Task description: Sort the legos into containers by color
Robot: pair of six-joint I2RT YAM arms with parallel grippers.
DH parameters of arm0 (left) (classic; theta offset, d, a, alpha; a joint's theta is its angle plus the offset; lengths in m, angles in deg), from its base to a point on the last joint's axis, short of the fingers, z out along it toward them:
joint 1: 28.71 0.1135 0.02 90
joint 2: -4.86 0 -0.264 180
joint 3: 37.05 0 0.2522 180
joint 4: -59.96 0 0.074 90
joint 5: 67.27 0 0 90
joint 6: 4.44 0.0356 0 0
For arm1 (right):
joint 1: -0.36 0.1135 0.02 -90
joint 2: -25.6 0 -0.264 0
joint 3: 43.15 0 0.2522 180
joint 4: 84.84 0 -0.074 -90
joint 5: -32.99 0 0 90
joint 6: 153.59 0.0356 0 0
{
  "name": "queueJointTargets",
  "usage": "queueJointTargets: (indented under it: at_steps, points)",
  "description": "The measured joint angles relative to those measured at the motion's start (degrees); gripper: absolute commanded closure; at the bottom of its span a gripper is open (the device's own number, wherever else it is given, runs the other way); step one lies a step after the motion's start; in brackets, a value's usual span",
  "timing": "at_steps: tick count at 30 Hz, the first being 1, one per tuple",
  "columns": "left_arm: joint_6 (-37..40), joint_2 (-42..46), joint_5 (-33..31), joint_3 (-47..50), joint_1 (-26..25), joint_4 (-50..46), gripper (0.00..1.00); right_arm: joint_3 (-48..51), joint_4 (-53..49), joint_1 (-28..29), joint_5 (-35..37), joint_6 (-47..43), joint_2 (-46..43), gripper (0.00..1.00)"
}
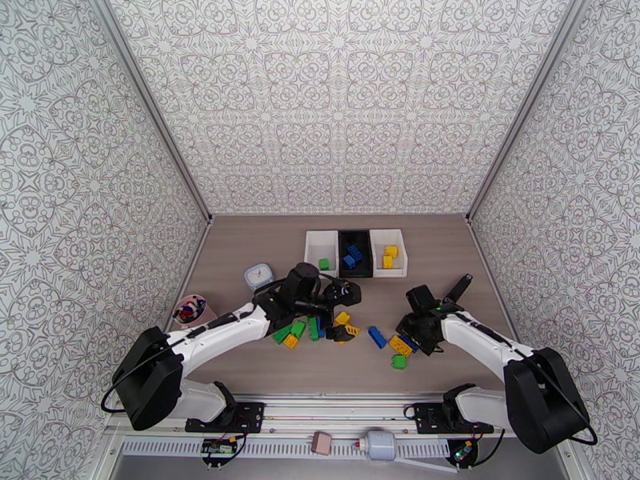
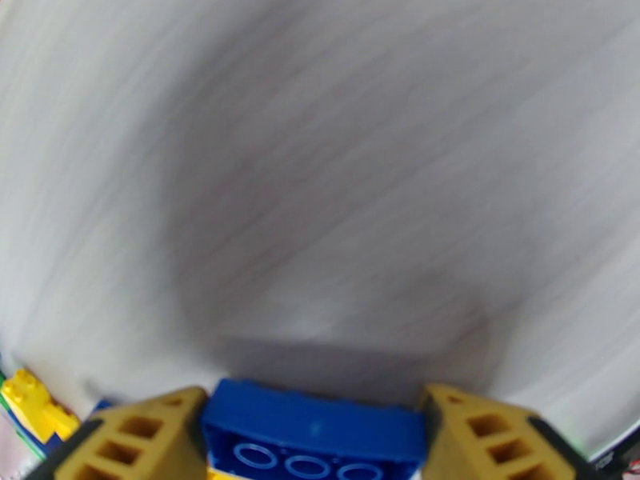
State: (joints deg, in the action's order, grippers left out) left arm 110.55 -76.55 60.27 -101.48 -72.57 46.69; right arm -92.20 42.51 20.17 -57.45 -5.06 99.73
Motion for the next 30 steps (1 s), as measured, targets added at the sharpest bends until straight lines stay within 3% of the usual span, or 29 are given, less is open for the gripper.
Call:
queueJointTargets:
  at_steps: [6, 15, 23, 30]
  points:
    - [-2.3, 1.1, 0.0, 2.4, 1.5, 1.5, 0.00, -2.6, -0.8, 0.7, 0.7, -3.3, 0.5, 0.36]
    - [-7.0, 7.1, -2.3, 6.1, 6.6, 2.8, 0.00, -19.3, -1.3, 8.0, 5.8, -13.4, 7.2, 0.35]
    - [-12.7, 17.1, -9.4, 12.7, 11.1, 3.2, 0.00, -34.4, 4.0, 10.6, 7.0, -24.0, 18.2, 0.36]
    - [-16.1, 21.5, -13.5, 14.2, 11.6, 2.9, 0.00, -49.3, 7.5, 10.4, 9.9, -33.2, 30.6, 0.39]
